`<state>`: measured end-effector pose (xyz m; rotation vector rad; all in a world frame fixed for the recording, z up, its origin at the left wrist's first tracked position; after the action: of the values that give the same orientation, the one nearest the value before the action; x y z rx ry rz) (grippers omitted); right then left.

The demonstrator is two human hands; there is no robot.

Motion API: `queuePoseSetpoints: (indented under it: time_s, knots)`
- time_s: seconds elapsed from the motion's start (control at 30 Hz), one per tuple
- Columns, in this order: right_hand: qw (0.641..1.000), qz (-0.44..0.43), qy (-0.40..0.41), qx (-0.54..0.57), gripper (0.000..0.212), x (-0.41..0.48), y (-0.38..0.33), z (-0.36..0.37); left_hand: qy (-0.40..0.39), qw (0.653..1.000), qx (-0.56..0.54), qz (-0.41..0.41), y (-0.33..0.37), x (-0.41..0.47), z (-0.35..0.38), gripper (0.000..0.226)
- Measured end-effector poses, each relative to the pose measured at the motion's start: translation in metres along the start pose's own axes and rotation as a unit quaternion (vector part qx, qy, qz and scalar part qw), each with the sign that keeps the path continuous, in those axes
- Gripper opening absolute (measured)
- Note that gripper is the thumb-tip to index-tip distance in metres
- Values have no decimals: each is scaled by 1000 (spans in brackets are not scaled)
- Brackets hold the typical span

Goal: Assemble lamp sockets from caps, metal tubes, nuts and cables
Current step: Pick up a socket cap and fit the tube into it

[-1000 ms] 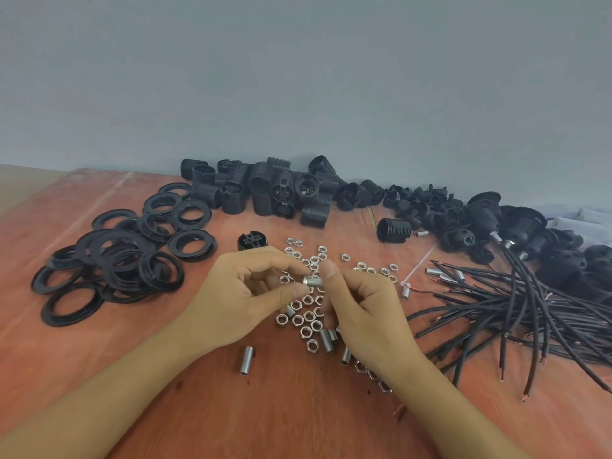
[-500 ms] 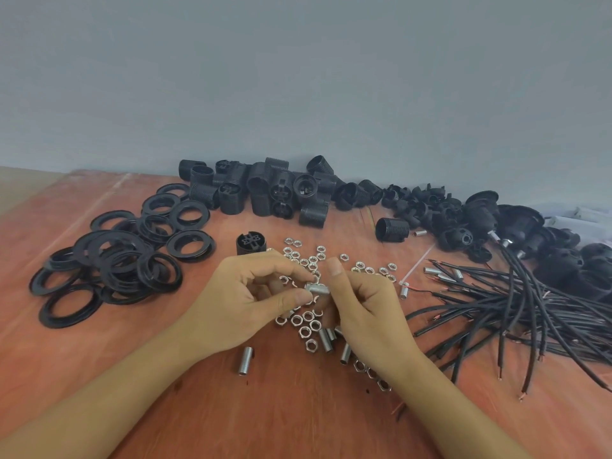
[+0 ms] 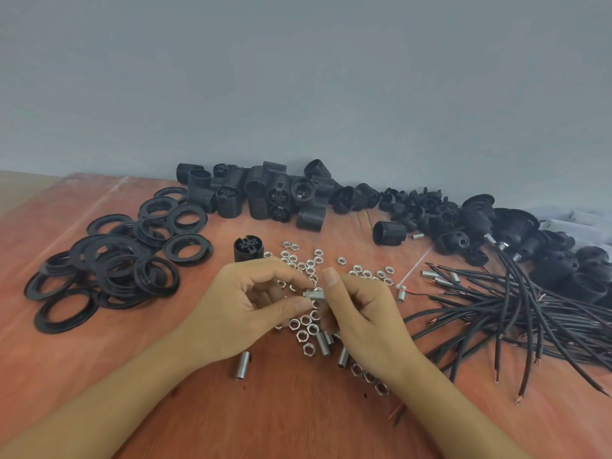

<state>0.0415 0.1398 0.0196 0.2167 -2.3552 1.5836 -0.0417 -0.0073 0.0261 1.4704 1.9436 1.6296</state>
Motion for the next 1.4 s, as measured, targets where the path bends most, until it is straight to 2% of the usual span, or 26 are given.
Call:
queuePoseSetpoints:
  time_s: [0.07, 0.17, 0.23, 0.3, 0.37, 0.4, 0.43, 0.53, 0.6, 0.7, 0.83, 0.9, 1.03, 1.1, 1.17, 1.23, 1.33, 1.4]
  knots:
    - [1000, -6, -12, 19, 39, 0, 0, 1, 1, 1000, -2, 5, 1, 0, -1, 19]
    - [999, 19, -20, -36, 61, -1, 5, 1, -8, 1000, 1, 7, 1, 0, 1, 20]
    - [994, 19, 12, -105, 67, 1, 2, -7, -4, 1000, 3, 4, -1, -1, 2, 20]
    - [970, 2, 94, -222, 50, 8, -3, -32, 7, 1000, -4, -4, -3, -1, 1, 18]
    - [934, 7, 218, -283, 20, 20, -3, -77, 21, 999, -35, -5, -3, -1, -2, 21]
    - [913, 37, 268, -304, 15, 25, 2, -101, 32, 998, -58, -4, -4, 0, -2, 23]
    - [893, 87, 290, -332, 24, 31, 10, -125, 45, 995, -84, -7, -5, 0, -3, 21]
    - [827, 298, 238, -413, 49, 34, 45, -172, 83, 987, -140, -14, -5, 2, -3, 17]
    - [791, 369, 193, -448, 49, 30, 63, -182, 108, 983, -147, -18, -4, 3, -4, 18]
    - [757, 376, 180, -503, 41, 29, 71, -187, 115, 982, -147, -32, -5, 6, -4, 21]
    - [743, 360, 200, -528, 39, 30, 70, -186, 113, 977, -165, -70, -11, 6, -5, 31]
    - [755, 328, 246, -512, 39, 29, 64, -187, 116, 975, -170, -82, -12, 6, -6, 38]
    - [854, 140, 302, -401, 42, 28, 31, -167, 126, 975, -152, -99, -13, 6, -7, 36]
    - [899, 105, 297, -306, 37, 25, 13, -148, 127, 976, -144, -104, -13, 6, -7, 33]
    - [949, 92, 252, -163, 27, 20, -3, -119, 121, 977, -138, -108, -13, 5, -7, 32]
    - [981, 86, 172, -15, 25, 14, -14, -88, 110, 979, -132, -108, -13, 5, -6, 30]
    - [985, 101, 70, 122, 31, 9, -15, -48, 85, 986, -112, -90, -11, 4, -3, 27]
    - [978, 101, 44, 176, 37, 6, -10, -30, 66, 990, -101, -70, -8, 3, -1, 24]
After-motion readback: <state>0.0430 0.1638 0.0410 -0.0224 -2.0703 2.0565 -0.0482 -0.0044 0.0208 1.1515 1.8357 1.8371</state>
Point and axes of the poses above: each hand's wrist, its own x-axis towards the middle knuckle, its own z-axis out of the palm, y = z × x, the point moved 3 cm from there along x, towards the middle knuckle, and after that the axes turned 9 degrees about -y, right-handed, at the moved point
